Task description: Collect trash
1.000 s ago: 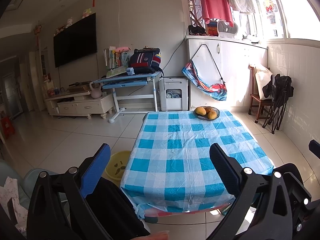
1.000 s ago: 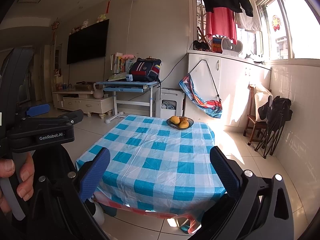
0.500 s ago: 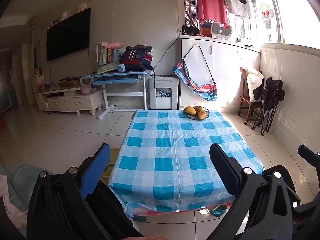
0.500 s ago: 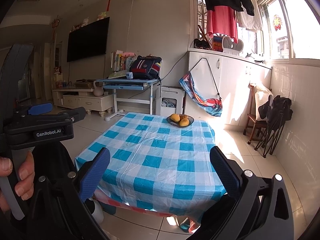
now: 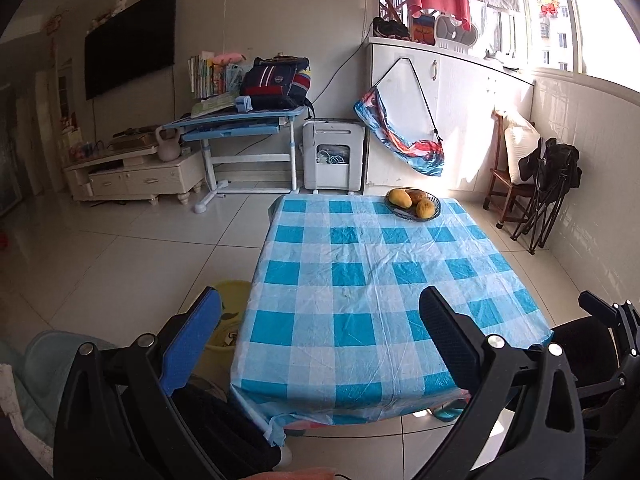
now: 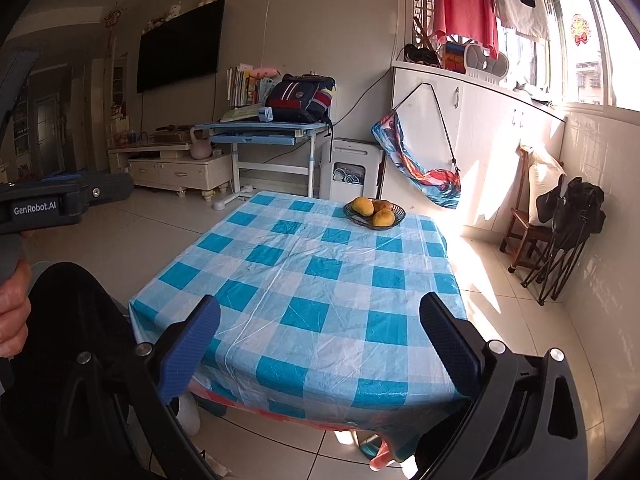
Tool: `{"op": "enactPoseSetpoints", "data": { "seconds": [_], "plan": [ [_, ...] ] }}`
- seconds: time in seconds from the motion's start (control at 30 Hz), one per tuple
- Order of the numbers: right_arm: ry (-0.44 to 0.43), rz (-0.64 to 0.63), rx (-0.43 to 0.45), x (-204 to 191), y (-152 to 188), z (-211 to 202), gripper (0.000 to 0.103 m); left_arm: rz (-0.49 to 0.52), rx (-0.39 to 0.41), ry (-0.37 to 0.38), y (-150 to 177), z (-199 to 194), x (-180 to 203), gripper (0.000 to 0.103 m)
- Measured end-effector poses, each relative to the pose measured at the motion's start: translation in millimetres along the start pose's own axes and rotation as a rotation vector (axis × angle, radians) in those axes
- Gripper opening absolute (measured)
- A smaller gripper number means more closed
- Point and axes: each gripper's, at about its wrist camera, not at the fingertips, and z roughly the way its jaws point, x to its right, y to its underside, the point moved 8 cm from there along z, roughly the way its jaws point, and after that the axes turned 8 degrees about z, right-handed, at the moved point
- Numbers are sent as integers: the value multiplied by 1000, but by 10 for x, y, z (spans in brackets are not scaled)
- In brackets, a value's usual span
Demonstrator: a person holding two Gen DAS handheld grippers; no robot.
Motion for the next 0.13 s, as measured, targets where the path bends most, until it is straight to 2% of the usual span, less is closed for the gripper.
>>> {"op": "enactPoseSetpoints", "data": {
  "seconds": [0.13],
  "plan": [
    [36, -6, -111, 156, 24, 562, 95, 4, -67, -25, -39, 495, -85, 96]
  ]
}}
